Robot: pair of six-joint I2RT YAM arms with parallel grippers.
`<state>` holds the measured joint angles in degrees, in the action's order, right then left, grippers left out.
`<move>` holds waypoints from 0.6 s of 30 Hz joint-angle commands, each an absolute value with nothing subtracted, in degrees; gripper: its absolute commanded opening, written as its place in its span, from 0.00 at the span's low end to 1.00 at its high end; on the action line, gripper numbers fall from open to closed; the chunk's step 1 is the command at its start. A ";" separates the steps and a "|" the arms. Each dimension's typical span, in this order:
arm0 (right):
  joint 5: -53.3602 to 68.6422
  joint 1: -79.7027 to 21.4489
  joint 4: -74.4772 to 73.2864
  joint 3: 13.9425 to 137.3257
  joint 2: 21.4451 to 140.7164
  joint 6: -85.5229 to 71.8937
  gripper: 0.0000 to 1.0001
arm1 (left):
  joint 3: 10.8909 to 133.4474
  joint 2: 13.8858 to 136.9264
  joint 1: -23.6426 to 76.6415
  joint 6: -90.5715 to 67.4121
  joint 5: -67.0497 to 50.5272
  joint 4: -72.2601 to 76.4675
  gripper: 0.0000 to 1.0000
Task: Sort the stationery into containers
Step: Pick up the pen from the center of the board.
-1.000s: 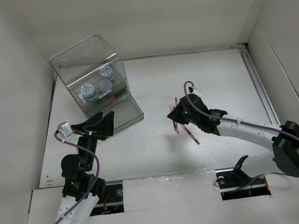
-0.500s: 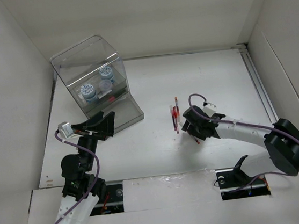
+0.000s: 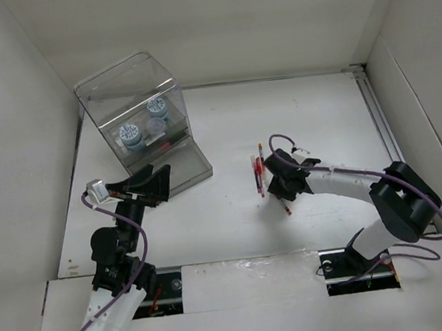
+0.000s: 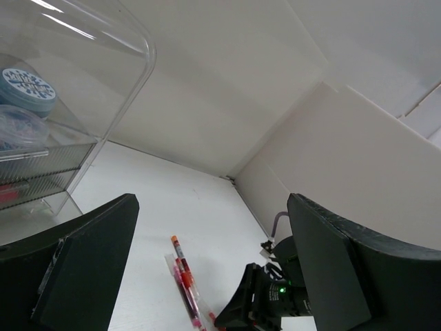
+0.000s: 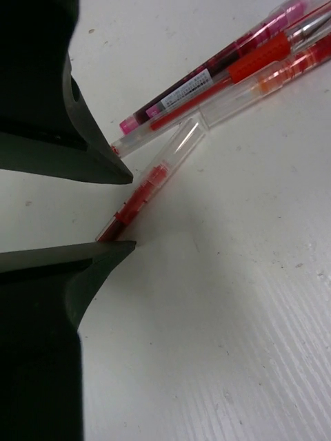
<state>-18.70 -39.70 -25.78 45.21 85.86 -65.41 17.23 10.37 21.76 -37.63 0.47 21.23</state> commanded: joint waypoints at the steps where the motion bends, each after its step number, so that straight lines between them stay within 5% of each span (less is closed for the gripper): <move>1: -15.30 -39.29 -29.52 47.55 87.18 -63.72 0.43 | 16.79 10.72 21.97 -37.62 0.09 24.61 0.88; 11: -11.95 -39.29 -34.71 50.44 91.31 -62.32 0.24 | 16.79 10.72 21.97 -37.62 0.62 24.61 0.89; 18: -10.72 -37.53 -36.30 52.47 93.43 -59.50 0.00 | 17.31 8.88 21.97 -37.62 1.14 23.55 0.89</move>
<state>-12.12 -38.24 -32.77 52.12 91.83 -61.23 17.23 10.15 21.76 -37.74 0.71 21.19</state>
